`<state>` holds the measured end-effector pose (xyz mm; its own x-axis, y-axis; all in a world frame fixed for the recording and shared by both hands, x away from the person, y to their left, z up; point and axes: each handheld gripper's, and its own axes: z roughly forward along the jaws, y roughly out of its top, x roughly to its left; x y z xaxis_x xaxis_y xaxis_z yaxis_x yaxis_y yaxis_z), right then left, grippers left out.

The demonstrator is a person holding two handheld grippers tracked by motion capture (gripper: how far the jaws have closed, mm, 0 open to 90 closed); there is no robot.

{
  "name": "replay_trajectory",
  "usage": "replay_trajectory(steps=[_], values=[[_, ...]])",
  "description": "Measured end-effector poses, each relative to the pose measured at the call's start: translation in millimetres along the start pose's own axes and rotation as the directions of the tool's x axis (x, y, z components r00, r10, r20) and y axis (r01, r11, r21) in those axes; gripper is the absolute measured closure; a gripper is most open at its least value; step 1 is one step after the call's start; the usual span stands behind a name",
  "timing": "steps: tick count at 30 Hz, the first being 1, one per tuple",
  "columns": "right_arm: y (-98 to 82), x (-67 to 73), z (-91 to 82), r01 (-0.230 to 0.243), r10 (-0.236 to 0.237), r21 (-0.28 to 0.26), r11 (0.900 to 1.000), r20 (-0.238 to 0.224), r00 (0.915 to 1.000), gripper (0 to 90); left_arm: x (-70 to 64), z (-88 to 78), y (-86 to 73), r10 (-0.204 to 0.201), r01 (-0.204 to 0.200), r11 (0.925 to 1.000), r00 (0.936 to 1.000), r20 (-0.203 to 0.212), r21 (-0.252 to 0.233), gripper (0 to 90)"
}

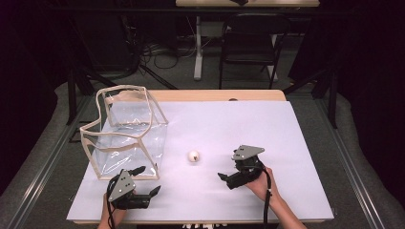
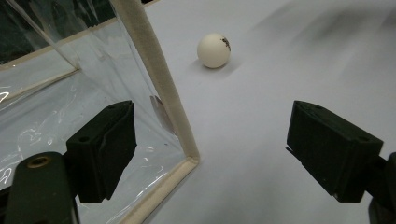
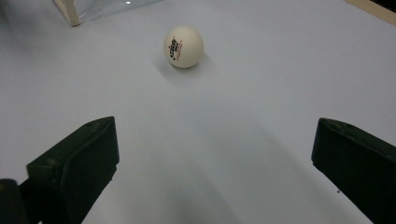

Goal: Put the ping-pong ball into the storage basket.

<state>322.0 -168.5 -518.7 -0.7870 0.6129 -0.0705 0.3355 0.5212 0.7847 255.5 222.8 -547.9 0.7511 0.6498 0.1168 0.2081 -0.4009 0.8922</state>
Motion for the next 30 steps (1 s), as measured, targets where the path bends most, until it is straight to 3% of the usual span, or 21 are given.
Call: replay_trajectory(steps=[30], values=[[19.5, -3.5, 31.0, 0.015, -0.013, 0.029, 0.999, -0.051, 0.9986, 0.5, 0.5, -0.1, 0.0, 0.005, -0.005, 1.0, 1.0, 0.006, -0.003, 16.1]])
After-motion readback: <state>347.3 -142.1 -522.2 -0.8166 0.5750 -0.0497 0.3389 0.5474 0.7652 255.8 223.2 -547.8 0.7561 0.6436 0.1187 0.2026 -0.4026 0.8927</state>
